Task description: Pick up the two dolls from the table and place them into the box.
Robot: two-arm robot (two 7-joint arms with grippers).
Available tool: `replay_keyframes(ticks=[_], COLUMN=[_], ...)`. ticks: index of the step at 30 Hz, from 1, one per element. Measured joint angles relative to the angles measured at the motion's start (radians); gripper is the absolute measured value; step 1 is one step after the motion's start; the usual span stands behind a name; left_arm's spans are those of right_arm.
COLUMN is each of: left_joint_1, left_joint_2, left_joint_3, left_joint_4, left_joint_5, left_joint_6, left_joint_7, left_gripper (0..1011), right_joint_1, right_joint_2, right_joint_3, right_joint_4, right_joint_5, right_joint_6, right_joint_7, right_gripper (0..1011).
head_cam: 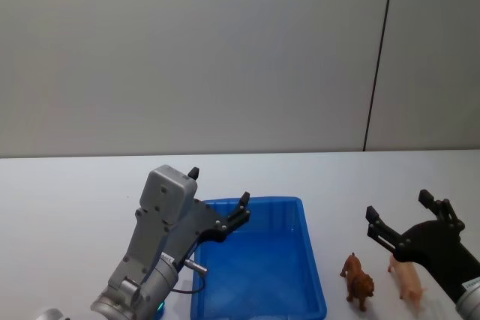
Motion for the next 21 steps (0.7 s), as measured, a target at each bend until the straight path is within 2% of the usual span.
replay_keyframes(ticks=[21], left_joint_1=[0.0], left_joint_2=[0.0], left_joint_3=[0.0], left_joint_4=[0.0], left_joint_5=[0.0], left_joint_6=[0.0], left_joint_7=[0.0], left_gripper=[1001], right_joint_1=[0.0], right_joint_2=[0.0], right_joint_3=[0.0], right_joint_4=[0.0], right_joint_5=[0.0], right_joint_6=[0.0], right_joint_7=[0.0], right_gripper=[1001])
